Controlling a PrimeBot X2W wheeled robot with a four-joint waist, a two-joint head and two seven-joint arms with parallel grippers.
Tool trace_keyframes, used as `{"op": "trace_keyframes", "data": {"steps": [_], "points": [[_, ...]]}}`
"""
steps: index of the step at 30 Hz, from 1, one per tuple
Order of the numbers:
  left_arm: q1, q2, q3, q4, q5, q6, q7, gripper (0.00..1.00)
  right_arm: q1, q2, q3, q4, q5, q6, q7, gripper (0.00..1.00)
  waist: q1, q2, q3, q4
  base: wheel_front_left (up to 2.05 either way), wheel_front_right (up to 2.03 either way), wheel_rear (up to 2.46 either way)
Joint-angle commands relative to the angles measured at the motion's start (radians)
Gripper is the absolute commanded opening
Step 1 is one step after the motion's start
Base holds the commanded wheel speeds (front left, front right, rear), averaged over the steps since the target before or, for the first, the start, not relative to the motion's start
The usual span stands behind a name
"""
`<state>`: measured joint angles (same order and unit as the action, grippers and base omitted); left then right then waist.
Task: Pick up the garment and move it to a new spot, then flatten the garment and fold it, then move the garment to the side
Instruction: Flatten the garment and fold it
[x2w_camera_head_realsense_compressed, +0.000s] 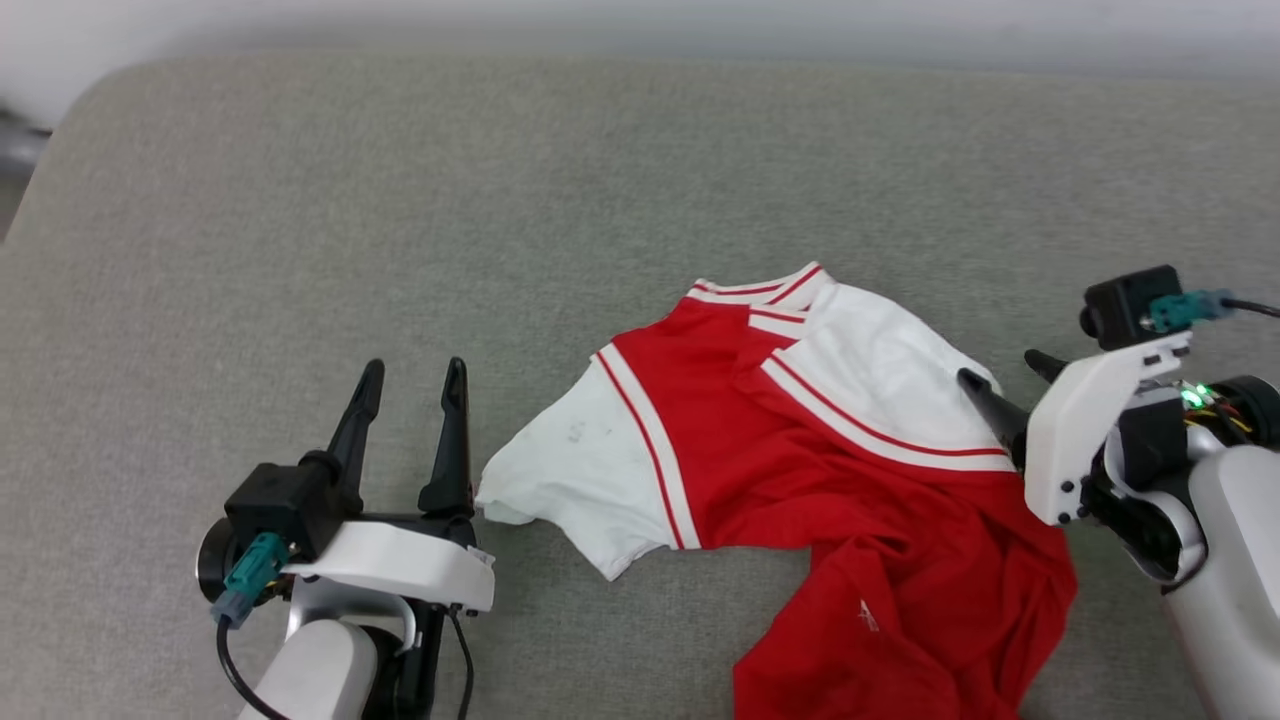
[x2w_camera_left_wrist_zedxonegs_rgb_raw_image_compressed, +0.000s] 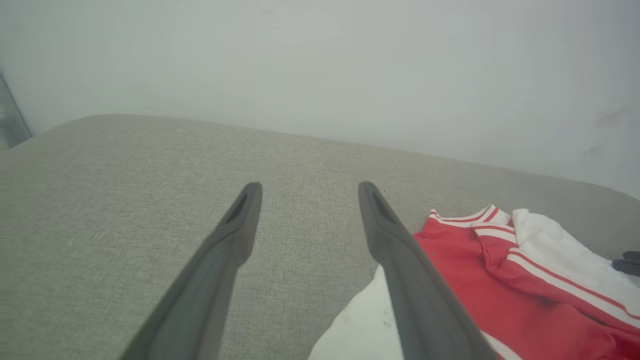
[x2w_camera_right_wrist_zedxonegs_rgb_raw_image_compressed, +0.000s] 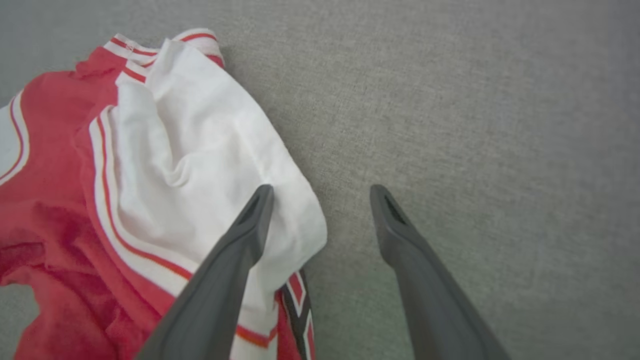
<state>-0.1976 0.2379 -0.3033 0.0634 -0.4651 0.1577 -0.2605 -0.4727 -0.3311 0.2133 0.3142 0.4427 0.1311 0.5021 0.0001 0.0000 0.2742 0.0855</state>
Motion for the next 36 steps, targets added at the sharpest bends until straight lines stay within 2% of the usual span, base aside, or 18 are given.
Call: {"op": "trace_keyframes", "data": {"steps": [1,5,9,10,11,12,17,21,24,28,29,36], "points": [[-0.016,-0.007,0.008,0.001,0.008,-0.007,-0.006,1.00,-0.027,-0.011,0.020,0.019,0.009,-0.001,0.010,1.00,-0.0001,0.0000,0.028,0.024,0.00,0.00,0.00],[-0.024,-0.023,0.023,0.012,0.023,-0.025,-0.004,1.00,-0.080,-0.038,0.104,0.118,0.027,-0.001,0.077,1.00,-0.0001,0.0000,0.049,0.032,0.00,0.00,0.00],[-0.021,-0.043,0.039,0.021,0.036,-0.042,-0.005,1.00,-0.074,-0.036,0.148,0.217,0.058,-0.001,0.140,1.00,-0.0001,0.0000,0.051,0.035,0.00,0.00,0.00],[-0.021,-0.047,0.041,0.023,0.040,-0.045,-0.005,1.00,-0.073,-0.035,0.155,0.226,0.064,-0.001,0.140,0.50,-0.0001,0.0000,0.052,0.035,0.00,0.00,0.00],[-0.020,-0.049,0.045,0.024,0.043,-0.049,-0.005,1.00,-0.076,-0.037,0.165,0.230,0.068,-0.001,0.131,0.17,-0.0001,0.0000,0.051,0.033,0.00,0.00,0.00],[-0.018,-0.050,0.052,0.027,0.048,-0.051,-0.005,1.00,-0.079,-0.037,0.170,0.230,0.078,-0.001,0.123,0.00,-0.0001,0.0000,0.051,0.031,0.00,0.00,0.00],[-0.007,-0.055,0.074,0.038,0.063,-0.065,-0.005,1.00,-0.139,-0.054,0.164,0.187,0.083,-0.001,0.031,0.00,-0.0001,0.0000,0.036,0.005,0.00,0.00,0.00],[0.003,-0.056,0.085,0.045,0.073,-0.073,-0.005,1.00,-0.155,-0.054,0.116,0.157,0.081,-0.001,-0.026,0.00,-0.0001,0.0000,0.013,-0.019,0.00,0.00,0.00],[0.009,-0.058,0.089,0.049,0.077,-0.076,-0.005,1.00,-0.125,-0.067,0.047,0.146,0.058,-0.001,-0.062,0.00,-0.0001,0.0000,-0.004,-0.034,0.00,0.00,0.00],[0.021,-0.058,0.093,0.051,0.080,-0.076,-0.005,1.00,-0.035,-0.060,-0.094,0.121,0.017,-0.001,-0.094,0.00,-0.0001,0.0000,-0.018,-0.050,0.00,0.00,0.00],[0.021,-0.058,0.093,0.051,0.080,-0.076,-0.005,1.00,-0.035,-0.060,-0.094,0.121,0.017,-0.001,-0.094,0.00,-0.0001,0.0000,-0.018,-0.050,0.00,0.00,0.00],[0.039,-0.053,0.096,0.061,0.075,-0.080,-0.005,1.00,0.218,0.050,-0.297,0.043,-0.070,-0.001,-0.074,0.00,-0.0001,0.0000,-0.038,-0.073,0.00,0.00,0.00]]}}
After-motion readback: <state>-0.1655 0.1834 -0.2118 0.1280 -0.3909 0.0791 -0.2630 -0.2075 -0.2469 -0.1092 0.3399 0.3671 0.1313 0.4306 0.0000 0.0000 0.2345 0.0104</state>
